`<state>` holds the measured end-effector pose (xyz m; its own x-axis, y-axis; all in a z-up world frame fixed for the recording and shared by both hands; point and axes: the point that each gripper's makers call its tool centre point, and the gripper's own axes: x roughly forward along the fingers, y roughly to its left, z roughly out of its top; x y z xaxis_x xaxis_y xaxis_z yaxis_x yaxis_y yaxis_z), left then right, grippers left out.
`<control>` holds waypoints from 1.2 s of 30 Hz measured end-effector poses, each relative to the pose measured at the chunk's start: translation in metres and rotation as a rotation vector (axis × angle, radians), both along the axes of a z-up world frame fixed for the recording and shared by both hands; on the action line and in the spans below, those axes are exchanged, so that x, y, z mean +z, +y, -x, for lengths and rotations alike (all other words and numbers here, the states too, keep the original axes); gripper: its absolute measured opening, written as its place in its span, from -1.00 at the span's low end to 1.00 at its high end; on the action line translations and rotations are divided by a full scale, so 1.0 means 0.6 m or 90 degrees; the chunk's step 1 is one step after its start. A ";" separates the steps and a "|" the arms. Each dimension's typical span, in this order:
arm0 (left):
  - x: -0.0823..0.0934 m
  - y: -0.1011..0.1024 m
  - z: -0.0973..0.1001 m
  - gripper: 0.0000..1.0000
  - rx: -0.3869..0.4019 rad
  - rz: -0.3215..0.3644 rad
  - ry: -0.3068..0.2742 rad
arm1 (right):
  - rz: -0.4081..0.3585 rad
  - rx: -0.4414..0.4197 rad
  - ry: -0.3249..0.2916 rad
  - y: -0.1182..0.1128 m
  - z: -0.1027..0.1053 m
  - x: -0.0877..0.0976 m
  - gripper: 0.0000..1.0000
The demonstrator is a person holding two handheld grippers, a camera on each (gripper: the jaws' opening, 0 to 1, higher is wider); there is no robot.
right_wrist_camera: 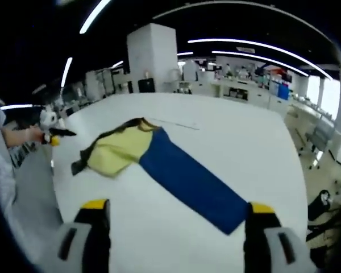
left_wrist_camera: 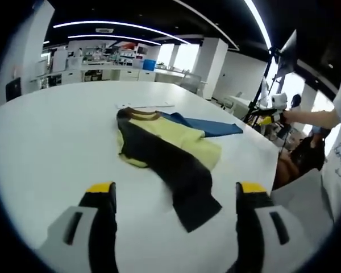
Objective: Fold the garment on the visible template until the final outline fits inside the template.
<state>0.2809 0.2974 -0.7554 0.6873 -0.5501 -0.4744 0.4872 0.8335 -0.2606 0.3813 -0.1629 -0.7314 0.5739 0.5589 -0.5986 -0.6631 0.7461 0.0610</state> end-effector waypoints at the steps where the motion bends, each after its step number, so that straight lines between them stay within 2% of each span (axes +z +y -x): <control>1: -0.009 -0.001 0.004 0.68 -0.002 0.004 0.005 | -0.003 0.005 -0.004 0.003 0.006 0.004 1.00; 11: -0.040 -0.028 0.029 0.62 -0.022 -0.016 0.033 | -0.010 0.048 -0.009 0.032 0.048 0.009 0.93; 13: -0.057 -0.021 0.032 0.50 -0.020 -0.038 0.041 | -0.006 0.053 -0.006 0.038 0.054 0.007 0.92; 17: -0.076 -0.026 0.036 0.24 -0.024 -0.070 0.053 | 0.004 0.060 -0.004 0.043 0.059 0.002 0.91; 21: -0.084 -0.038 0.039 0.17 -0.020 -0.067 0.063 | 0.004 0.063 -0.004 0.043 0.059 0.002 0.89; 26: -0.099 -0.032 0.043 0.04 0.007 -0.086 0.070 | -0.006 0.059 -0.005 0.050 0.066 0.006 0.88; 30: -0.111 -0.022 0.046 -0.18 0.035 -0.092 0.085 | -0.006 0.056 -0.002 0.049 0.069 0.002 0.87; 36: -0.125 -0.023 0.055 -0.44 0.045 -0.090 0.110 | -0.009 0.052 0.002 0.051 0.073 -0.001 0.84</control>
